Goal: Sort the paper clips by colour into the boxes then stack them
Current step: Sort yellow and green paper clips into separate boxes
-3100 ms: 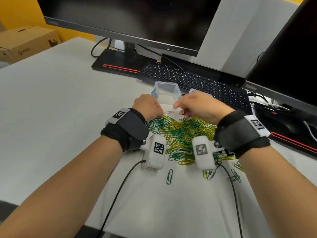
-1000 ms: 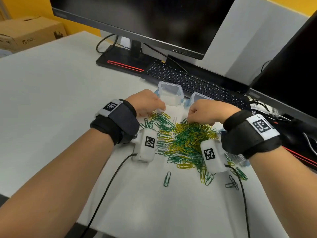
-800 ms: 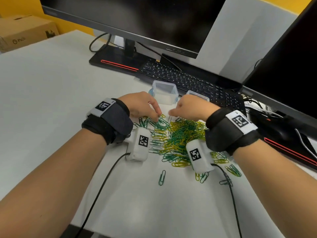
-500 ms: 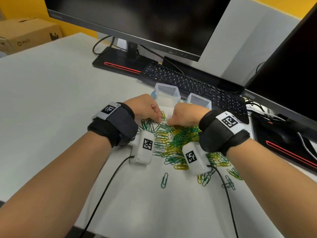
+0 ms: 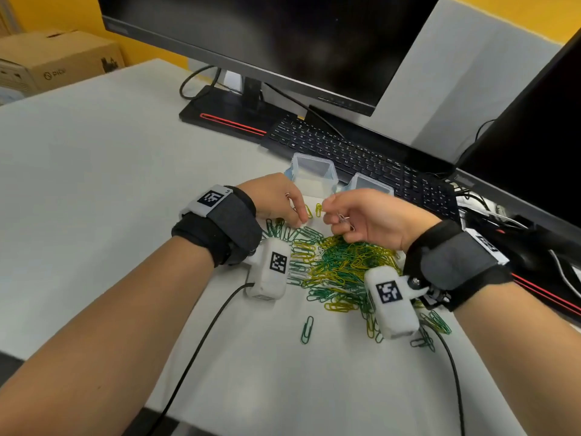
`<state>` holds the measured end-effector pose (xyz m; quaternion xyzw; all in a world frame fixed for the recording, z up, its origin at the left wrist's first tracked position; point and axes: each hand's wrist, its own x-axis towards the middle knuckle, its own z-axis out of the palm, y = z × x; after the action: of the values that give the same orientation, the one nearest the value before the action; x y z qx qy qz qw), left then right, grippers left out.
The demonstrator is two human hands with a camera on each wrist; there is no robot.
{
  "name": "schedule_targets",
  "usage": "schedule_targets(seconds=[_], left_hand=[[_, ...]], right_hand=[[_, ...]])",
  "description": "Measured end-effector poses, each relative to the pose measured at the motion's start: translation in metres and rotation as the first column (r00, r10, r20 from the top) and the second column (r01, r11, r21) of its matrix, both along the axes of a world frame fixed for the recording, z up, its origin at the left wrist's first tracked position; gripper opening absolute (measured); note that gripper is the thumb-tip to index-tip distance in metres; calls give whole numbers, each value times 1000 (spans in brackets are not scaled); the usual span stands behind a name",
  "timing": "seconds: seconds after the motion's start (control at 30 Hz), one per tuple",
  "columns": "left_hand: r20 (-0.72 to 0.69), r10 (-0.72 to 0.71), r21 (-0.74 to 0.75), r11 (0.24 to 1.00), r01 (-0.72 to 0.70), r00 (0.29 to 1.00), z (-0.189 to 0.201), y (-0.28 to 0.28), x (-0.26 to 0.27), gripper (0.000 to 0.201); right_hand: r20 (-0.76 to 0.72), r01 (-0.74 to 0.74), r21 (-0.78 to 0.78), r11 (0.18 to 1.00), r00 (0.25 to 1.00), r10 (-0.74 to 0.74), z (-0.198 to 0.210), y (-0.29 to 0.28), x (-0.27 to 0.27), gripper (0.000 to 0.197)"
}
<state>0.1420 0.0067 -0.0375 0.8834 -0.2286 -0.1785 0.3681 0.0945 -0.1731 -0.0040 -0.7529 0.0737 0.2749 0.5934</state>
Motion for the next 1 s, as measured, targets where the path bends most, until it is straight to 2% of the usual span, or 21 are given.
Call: schedule_targets(seconds=[0.03,0.07,0.1,0.13,0.17,0.23,0.33,0.4,0.5,0.57,0.63,0.77,0.9,1.0], left_hand=[[24,1,12,1000,-1,1000,-1,0,0,14],[39,2,24,1000,-3,999,-2,0,1,14],[50,0,33,999,-1,999,-2,-1,2,14],[58,-3,44,999,1,998,-2,-1,2,13],[61,-9,56,998,6,998,-1,-1,1,13],[61,-27,84,996,22,998,0,-2,0,11],[64,-49,127,991,40,997,-1,-4,-2,9],[77,-47,137,990,36,996,-2,-5,-2,10],[78,-12,81,997,5,997,-4,-5,0,10],[60,-2,24,1000,0,998,-3,-4,1,8],[52,-7,-7,1000,7,999,-1,-4,1,5],[33,1,-104,995,3,999,0,-4,2,7],[-47,81,-256,962,-90,996,3,-4,2,9],[-165,118,-369,913,-173,979,3,-6,2,8]], right_hand=[[71,-70,-225,972,994,88,0,1,-3,9],[138,-117,-464,878,969,202,-1,3,-5,7],[191,-118,-657,744,929,316,-1,6,-6,6],[220,-102,-776,623,882,418,-4,8,-7,10],[231,-85,-829,553,848,477,-6,10,-8,15],[233,-80,-858,507,820,523,-11,16,-7,19],[146,-123,-918,377,779,610,-11,21,-4,23],[133,-151,-912,381,770,624,-5,18,-2,16],[158,-178,-862,475,795,585,7,6,-1,11],[132,-187,-863,469,814,566,15,0,-3,9],[122,-166,-881,442,824,553,20,-3,-4,11],[220,-106,-854,509,813,539,16,7,0,18],[204,-135,-881,453,757,621,-1,23,4,14],[127,-168,-899,404,782,610,-11,25,8,22]])
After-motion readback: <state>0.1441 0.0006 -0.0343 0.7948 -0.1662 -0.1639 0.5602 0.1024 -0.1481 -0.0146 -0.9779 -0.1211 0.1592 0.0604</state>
